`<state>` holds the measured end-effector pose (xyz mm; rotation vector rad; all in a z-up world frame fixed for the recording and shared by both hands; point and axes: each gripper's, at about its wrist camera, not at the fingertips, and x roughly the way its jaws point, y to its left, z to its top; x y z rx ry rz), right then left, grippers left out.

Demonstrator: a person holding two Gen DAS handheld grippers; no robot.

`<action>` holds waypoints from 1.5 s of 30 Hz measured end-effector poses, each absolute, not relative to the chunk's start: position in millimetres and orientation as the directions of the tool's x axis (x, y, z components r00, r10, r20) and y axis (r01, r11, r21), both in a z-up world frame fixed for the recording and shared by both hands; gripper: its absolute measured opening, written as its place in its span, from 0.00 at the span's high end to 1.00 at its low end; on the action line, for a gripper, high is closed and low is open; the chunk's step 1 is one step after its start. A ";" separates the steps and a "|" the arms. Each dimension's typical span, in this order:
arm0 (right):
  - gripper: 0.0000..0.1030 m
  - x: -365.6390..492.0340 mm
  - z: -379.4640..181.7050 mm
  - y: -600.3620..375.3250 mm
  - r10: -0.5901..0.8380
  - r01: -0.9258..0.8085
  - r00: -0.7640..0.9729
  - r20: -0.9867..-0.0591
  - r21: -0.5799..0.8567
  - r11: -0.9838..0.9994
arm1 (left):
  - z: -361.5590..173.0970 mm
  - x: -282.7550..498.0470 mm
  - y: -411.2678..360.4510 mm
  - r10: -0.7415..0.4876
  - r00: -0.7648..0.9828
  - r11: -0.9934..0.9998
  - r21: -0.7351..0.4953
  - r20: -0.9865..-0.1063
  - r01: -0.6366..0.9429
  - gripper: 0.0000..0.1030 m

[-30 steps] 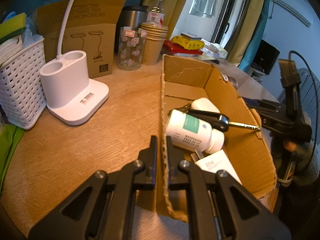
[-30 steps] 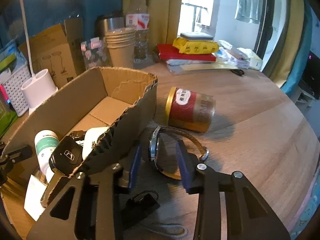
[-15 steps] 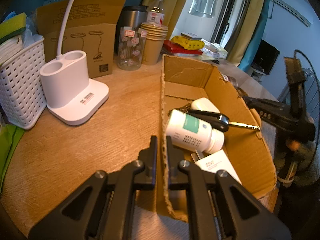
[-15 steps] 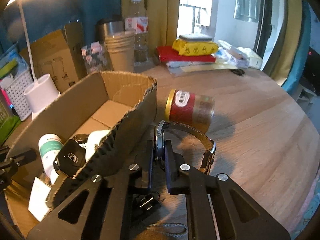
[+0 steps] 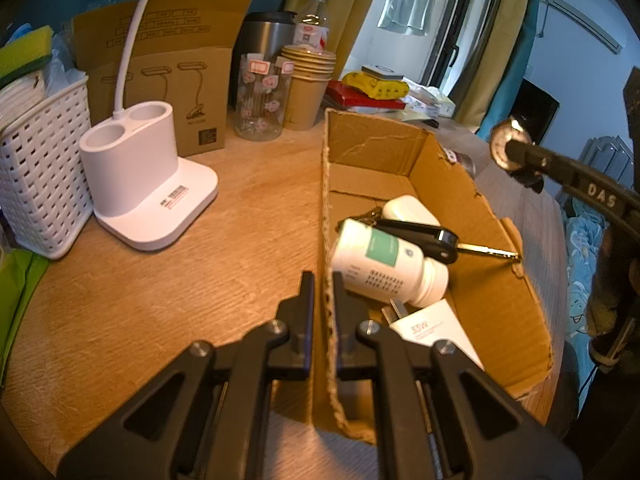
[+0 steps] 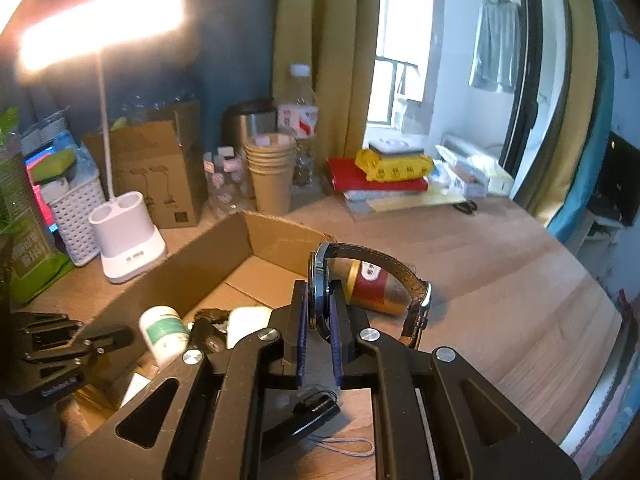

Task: Organize rigid objects
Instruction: 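Grasp the wristwatch by its strap with the right gripper, then carry the wristwatch into the box and open the right gripper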

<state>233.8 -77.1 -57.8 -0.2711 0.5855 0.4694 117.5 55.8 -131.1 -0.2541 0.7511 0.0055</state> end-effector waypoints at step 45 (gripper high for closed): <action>0.89 294.2 -96.5 4.2 0.387 -0.631 0.646 -0.659 -0.176 0.755 | -131.5 117.2 53.9 -0.088 0.731 0.969 -0.229 -0.676 -0.095 0.92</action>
